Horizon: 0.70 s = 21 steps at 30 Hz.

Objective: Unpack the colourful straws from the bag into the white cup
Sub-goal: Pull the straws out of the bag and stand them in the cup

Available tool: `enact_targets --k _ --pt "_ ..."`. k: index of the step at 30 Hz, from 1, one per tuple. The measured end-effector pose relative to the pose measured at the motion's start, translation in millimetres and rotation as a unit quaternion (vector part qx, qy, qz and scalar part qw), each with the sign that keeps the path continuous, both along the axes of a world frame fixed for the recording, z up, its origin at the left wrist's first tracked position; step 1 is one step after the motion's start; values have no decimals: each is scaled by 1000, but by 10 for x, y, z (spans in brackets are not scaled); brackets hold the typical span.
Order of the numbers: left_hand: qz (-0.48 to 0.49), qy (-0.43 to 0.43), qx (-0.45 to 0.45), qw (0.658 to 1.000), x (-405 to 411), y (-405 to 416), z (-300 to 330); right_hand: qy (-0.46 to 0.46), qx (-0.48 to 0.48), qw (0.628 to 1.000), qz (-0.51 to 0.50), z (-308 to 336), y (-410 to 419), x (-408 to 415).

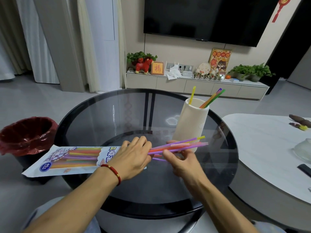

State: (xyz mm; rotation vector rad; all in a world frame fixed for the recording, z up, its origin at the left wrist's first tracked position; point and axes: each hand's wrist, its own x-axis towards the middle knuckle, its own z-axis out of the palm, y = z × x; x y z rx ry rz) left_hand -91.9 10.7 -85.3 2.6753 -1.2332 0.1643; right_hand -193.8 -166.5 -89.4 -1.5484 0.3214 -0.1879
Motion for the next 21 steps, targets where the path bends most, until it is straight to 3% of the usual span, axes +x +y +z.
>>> enact_targets --k 5,7,10,12,17,21 --pt "1 5 2 1000 -13 -5 -8 25 -222 972 -72 -63 93 23" --pt "3 16 11 1000 -10 -6 -23 69 -343 935 -58 -35 65 -6" --pt "1 30 22 999 18 14 -31 126 -511 850 30 -50 -18 -40" --pt "-6 43 22 999 35 25 -29 123 -574 808 52 -57 -82 -37" --pt "-18 74 5 997 32 28 -23 60 -470 880 13 155 -285 -68" --pt "-31 40 36 998 2 12 -20 31 -507 861 -24 280 -323 -130"
